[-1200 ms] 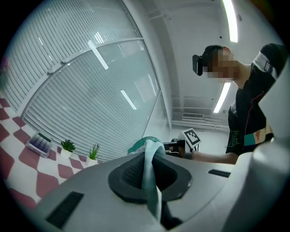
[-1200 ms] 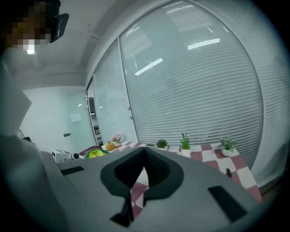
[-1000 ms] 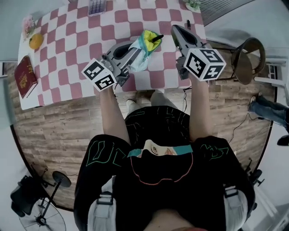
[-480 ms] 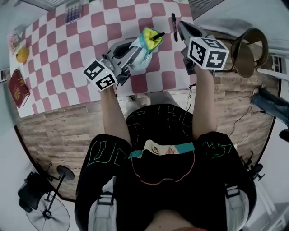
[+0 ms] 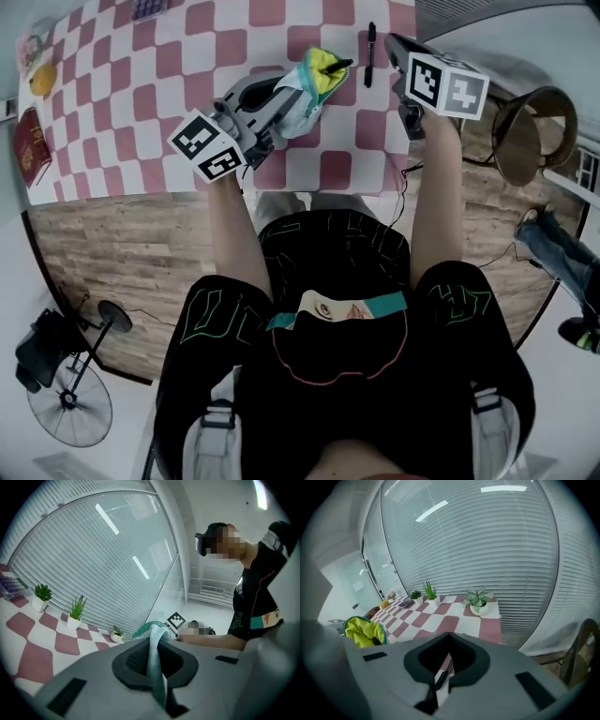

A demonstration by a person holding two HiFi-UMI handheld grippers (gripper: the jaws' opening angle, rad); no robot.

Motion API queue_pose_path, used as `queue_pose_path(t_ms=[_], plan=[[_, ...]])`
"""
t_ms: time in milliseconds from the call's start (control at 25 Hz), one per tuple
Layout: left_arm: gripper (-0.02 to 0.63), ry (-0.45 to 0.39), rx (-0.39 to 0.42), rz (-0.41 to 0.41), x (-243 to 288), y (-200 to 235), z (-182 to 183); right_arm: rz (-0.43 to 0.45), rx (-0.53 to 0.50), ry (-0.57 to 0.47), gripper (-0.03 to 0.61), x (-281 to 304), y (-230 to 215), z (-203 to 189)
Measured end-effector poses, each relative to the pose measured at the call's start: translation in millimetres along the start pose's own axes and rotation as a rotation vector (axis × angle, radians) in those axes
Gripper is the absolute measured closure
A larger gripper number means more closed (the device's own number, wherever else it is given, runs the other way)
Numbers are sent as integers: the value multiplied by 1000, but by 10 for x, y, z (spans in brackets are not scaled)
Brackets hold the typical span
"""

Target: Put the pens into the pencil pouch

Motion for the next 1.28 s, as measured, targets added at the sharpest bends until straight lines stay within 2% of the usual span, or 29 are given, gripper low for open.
queue_pose_path(t_ms=[400,560,800,1000,1280], plan=[[614,22,-3,61,72,93,-14,103,-8,156,565,598,-133,-78],[614,23,-7,78,67,139,-19,114,-16,229,488,806,-158,-148],[614,30,-11,96,60,175,-46,138,14,268,483,974,-116,-175],[614,30,-10,108,57,156,-22,124,-30,315,482,1041,22,-141],[614,40,-1,111,49,96,31,120,-16,308,519,1035,37,-127]])
Point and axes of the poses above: the fingertips, and each gripper's own axes: x forward along the fingers, y to its left, z out of its top, the point moved 5 cm from there along -x, backward along the fingers, and after that the axes turned 15 degrees about -z, right-handed, at the moved point
